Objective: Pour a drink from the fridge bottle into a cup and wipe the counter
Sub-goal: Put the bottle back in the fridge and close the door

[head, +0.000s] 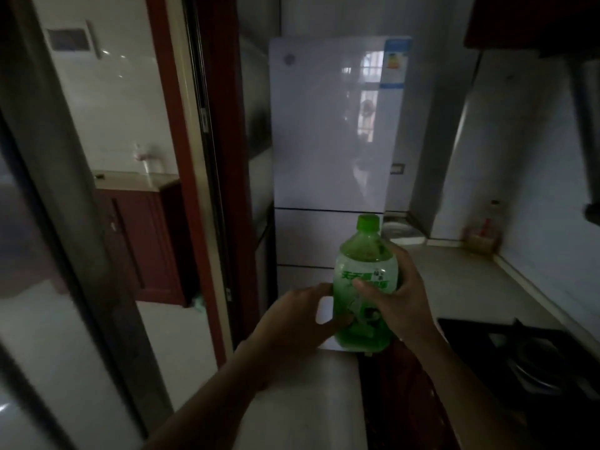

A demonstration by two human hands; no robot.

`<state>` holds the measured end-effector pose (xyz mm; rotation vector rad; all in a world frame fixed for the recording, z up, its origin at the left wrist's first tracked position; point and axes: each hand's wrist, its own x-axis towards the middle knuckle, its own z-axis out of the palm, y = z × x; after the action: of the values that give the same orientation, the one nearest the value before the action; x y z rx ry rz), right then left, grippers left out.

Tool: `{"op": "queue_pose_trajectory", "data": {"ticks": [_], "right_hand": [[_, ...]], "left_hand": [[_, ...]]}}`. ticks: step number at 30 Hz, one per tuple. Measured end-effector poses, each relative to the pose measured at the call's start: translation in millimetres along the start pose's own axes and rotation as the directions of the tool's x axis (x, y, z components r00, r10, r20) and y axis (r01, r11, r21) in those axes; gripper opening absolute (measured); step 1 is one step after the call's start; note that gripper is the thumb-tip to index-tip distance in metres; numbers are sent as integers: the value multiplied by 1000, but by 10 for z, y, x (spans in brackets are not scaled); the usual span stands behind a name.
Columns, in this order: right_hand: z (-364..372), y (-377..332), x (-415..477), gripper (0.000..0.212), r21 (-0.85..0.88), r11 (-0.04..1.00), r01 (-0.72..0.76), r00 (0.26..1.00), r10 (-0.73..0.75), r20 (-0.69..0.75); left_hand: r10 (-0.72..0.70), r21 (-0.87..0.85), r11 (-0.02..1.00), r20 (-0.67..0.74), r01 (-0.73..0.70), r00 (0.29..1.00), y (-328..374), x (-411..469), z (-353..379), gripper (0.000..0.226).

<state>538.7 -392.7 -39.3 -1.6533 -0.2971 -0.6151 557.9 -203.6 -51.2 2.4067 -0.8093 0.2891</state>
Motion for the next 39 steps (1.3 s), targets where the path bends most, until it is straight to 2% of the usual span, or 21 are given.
{"op": "queue_pose_trajectory", "data": {"ticks": [3,6,13,18,22,30,36,39], "right_hand": [[60,242,548,72,67,998,9,999,-12,46],[147,480,1027,69,120,993,-8,994,-5,107],[493,1035,1958,65,81,996,25,984,-39,176],[722,1391,2602,60,124,992,32,986,-51,157],[881,1651,3204,59,88,996,25,995,-33,93],[1107,2226,4233,48,69,997,39,999,-38,-9],[1195,2731,5050,49,87,994,70,997,-72,15],[1229,2973,5487,52,100,990,101,993,-106,45]], "left_hand": [[-72,7,997,3,71,997,-246,433,-21,55],[-102,-62,993,-44,99,994,-496,812,8,58],[-144,-158,979,-101,127,984,-1157,1554,46,57],[-112,-179,980,-121,89,986,-1778,2223,38,56],[-54,-152,988,-87,41,995,-2227,2895,-79,64],[21,-46,999,-49,-23,999,-2875,4021,-273,51],[10,-118,993,-66,-17,998,-3348,4764,-156,57],[-32,-76,997,-86,25,996,-3572,5147,-115,62]]}}
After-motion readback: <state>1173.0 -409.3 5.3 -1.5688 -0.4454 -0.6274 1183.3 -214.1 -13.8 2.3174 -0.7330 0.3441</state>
